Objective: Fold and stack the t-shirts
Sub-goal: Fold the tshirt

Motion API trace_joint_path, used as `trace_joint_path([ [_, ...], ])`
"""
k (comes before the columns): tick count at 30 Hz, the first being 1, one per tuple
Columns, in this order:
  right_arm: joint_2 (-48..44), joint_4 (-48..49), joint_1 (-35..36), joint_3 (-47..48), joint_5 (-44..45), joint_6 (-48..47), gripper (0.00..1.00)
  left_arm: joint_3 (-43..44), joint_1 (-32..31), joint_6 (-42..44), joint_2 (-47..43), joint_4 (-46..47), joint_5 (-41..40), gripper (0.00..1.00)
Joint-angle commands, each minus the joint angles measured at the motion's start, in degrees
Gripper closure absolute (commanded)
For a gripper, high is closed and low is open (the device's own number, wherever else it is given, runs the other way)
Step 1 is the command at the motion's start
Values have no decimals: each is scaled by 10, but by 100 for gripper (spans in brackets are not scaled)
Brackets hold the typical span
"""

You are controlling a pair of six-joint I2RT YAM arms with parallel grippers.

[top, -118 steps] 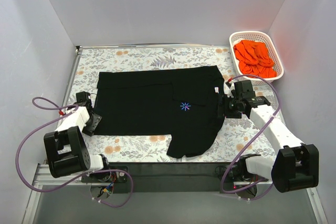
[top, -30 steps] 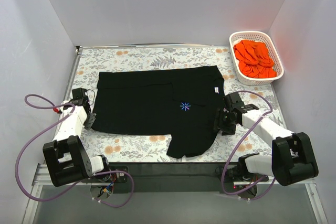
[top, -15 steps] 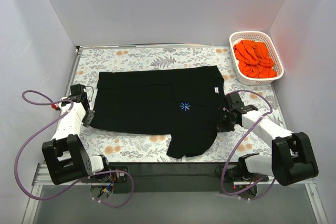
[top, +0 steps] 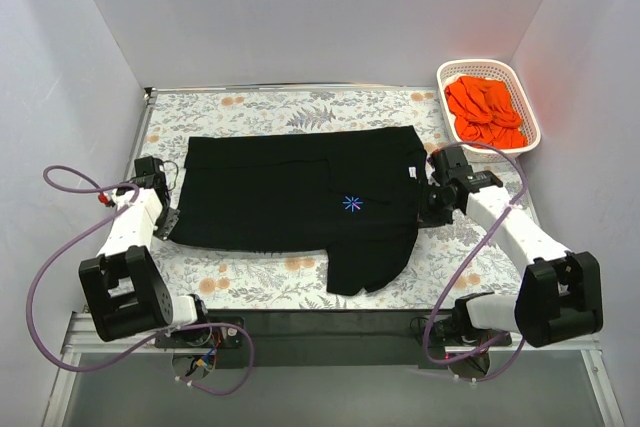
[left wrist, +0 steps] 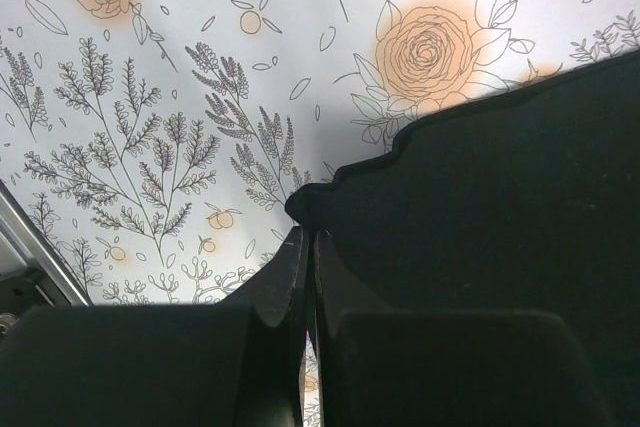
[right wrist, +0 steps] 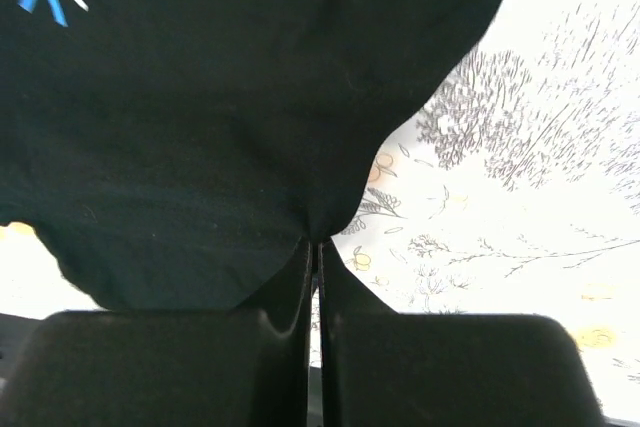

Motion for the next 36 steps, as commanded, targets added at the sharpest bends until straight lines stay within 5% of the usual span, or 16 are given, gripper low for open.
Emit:
trace_joint_path([
  [1, 28, -47, -8, 66, -3, -27, 99, 23, 3, 18, 13, 12, -3, 100],
  [15, 146, -88, -21, 225, -4, -60, 99, 140, 3, 39, 135, 44, 54, 100],
  [36, 239, -83, -38, 274, 29, -65, 99, 216, -5, 60, 242, 118, 130, 100],
])
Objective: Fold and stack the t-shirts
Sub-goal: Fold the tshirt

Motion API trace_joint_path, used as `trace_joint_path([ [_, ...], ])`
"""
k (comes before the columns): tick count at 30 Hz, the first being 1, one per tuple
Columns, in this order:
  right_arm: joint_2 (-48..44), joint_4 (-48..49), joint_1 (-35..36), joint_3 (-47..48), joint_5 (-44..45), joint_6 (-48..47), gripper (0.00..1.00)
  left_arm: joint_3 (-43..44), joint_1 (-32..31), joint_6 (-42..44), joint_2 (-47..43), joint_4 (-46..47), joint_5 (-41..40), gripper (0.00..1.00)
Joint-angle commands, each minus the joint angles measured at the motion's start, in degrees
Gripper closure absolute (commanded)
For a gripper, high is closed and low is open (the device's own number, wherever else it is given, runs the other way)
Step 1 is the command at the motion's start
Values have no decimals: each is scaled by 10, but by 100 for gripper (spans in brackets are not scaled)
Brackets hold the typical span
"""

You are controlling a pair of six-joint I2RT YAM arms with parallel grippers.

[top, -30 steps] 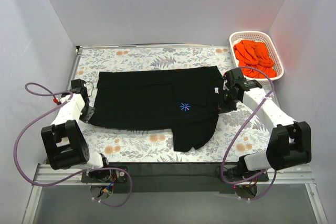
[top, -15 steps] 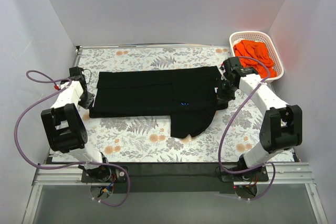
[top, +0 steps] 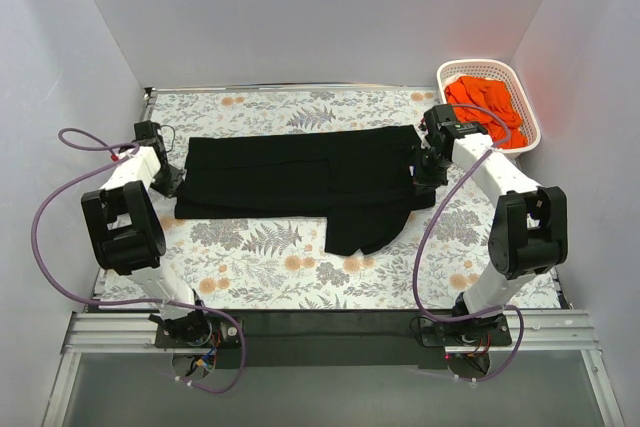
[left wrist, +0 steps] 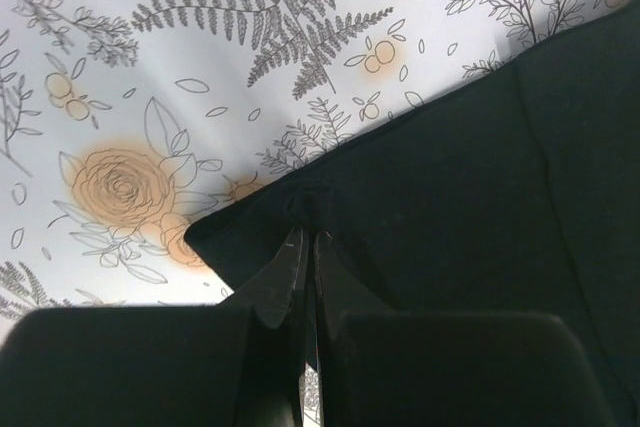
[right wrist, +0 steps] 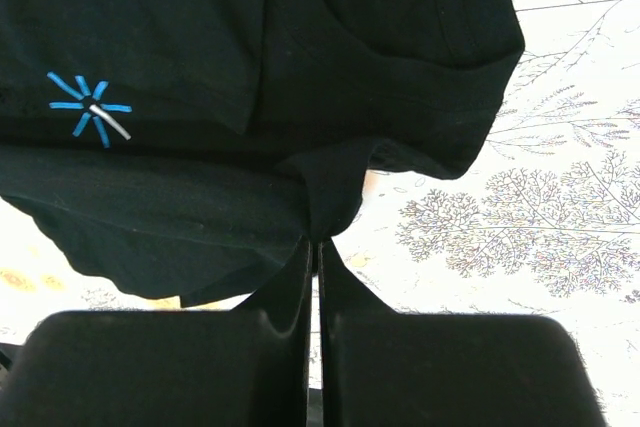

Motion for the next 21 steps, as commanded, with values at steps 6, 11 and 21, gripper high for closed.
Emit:
trace_joint_path([
  [6, 19, 1, -14, 6, 23, -6, 99, 32, -14, 15, 20, 38, 4, 100],
  [11, 27, 4, -15, 13, 23, -3, 99, 42, -21, 19, 29, 43, -2, 100],
  [21, 40, 18, -16, 16, 49, -1, 99, 32, -21, -2, 45, 53, -16, 100],
])
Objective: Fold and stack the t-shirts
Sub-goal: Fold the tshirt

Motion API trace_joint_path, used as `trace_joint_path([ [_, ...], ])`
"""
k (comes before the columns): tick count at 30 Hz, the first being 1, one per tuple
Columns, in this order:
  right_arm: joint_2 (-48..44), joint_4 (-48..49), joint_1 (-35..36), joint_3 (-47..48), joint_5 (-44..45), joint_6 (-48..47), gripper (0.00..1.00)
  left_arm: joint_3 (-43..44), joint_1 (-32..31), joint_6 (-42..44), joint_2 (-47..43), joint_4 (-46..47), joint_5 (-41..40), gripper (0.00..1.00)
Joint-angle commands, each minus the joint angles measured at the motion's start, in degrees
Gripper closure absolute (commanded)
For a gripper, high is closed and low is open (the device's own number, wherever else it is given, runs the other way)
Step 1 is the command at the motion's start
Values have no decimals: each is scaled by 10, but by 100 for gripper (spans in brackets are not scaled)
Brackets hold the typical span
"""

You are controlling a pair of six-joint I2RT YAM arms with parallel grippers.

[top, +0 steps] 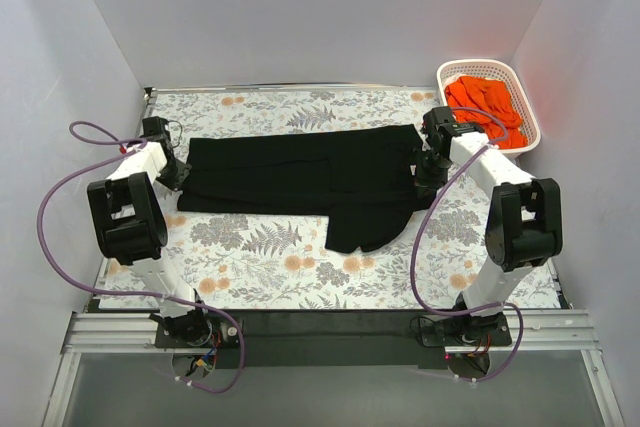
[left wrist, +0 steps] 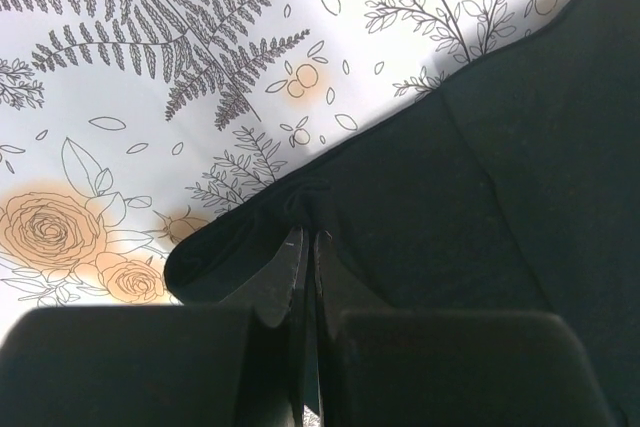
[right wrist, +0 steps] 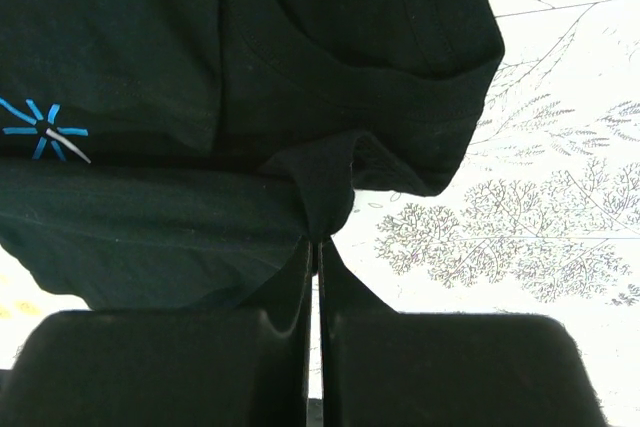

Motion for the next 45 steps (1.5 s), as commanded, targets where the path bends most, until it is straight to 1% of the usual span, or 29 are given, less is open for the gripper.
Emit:
trace_joint_path([
  [1, 9, 17, -7, 17, 27, -2, 99, 3, 1, -13, 0, 13, -24, 100],
  [9, 21, 25, -7, 29, 25, 1, 99, -16, 1, -26, 2, 38, -29, 100],
  [20, 63, 49, -10, 37, 35, 6, 99, -35, 2, -28, 15, 62, -31, 100],
  [27, 85, 69, -11, 45, 44, 9, 99, -55, 2, -28, 1, 78, -31, 99],
  [30, 91, 75, -10, 53, 42, 10, 98, -64, 1, -30, -9, 84, -30, 93],
  [31, 94, 76, -10, 55, 39, 8, 96, -65, 1, -32, -14, 84, -30, 87],
  [32, 93, 76, -11, 59, 35, 5, 90, -69, 1, -33, -19, 84, -31, 82],
  [34, 87, 76, -9, 68, 32, -1, 87, -69, 1, -32, -29, 83, -29, 72],
  [35, 81, 76, -9, 68, 36, -5, 77, -70, 2, -31, -46, 83, -30, 64],
  [37, 59, 76, -6, 68, 41, -12, 67, -74, 1, -32, -67, 82, -33, 56],
  [38, 50, 76, -2, 67, 47, -20, 59, -77, 1, -31, -88, 80, -36, 53],
  [39, 32, 76, 2, 64, 50, -23, 56, -81, 1, -33, -99, 78, -38, 46],
  [41, 11, 76, 13, 50, 53, -28, 50, -87, 1, -34, -120, 71, -44, 40],
  [42, -12, 76, 17, 43, 54, -31, 50, -93, 1, -34, -144, 68, -45, 36],
  [45, -56, 77, 40, 7, 51, -33, 49, -106, -4, -31, -191, 54, -47, 34],
])
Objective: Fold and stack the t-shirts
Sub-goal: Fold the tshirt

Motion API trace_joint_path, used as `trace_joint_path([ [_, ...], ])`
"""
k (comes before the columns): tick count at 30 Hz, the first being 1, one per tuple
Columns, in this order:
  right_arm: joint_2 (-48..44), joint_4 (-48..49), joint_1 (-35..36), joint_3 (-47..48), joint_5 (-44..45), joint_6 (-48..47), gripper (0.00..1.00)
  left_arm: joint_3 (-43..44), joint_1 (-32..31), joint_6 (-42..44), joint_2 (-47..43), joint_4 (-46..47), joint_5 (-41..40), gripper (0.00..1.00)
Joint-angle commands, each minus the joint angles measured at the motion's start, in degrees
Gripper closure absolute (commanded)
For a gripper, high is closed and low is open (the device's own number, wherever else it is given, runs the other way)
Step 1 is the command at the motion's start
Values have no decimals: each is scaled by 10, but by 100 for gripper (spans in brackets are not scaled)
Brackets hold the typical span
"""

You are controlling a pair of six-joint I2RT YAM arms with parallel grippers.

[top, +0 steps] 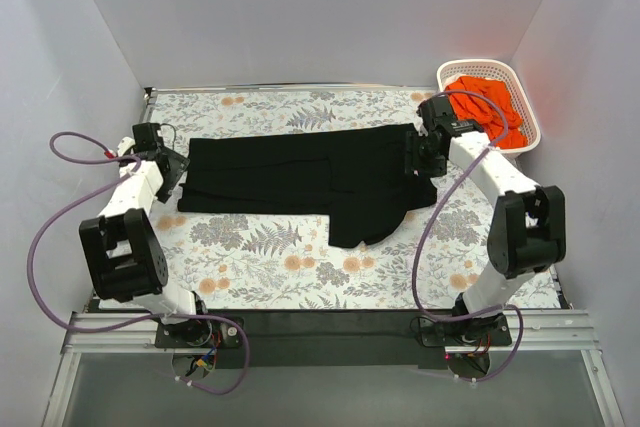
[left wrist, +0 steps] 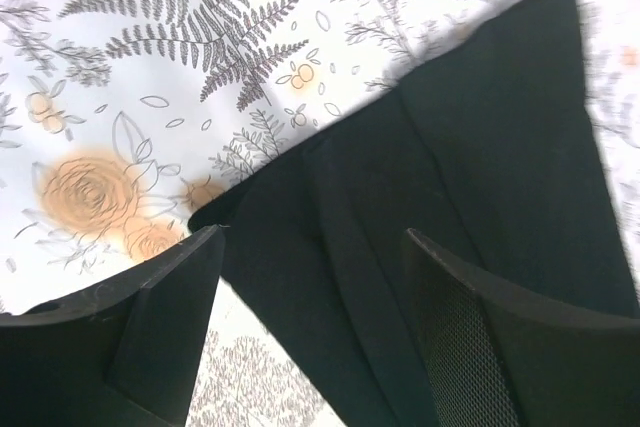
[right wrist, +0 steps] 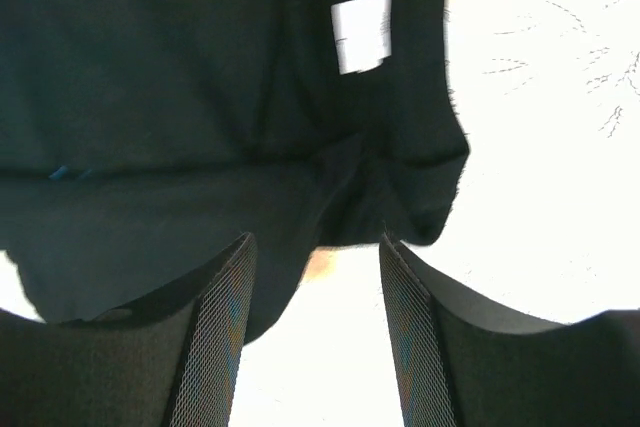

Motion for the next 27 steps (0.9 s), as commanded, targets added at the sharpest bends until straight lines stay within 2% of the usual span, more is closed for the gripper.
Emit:
trace_joint_path([
  [1, -71, 5, 28, -37, 0, -12, 50, -20, -7, 5, -78, -23, -23, 33],
  [5, -125, 24, 52, -114, -37, 3, 50, -53, -30, 21, -131, -35, -4, 33],
  [8, -172, 62, 54, -193, -99, 32, 50, -86, -46, 33, -170, -36, 21, 33],
  [12, -209, 112, 57, -291, -162, 69, 49, -125, -111, 42, -213, -35, 42, 30],
  [18, -222, 188, 58, -370, -218, 121, 50, -179, -144, 39, -247, -30, 57, 30],
  [27, -210, 268, 59, -415, -246, 161, 50, -180, -146, 53, -244, -26, 64, 30],
])
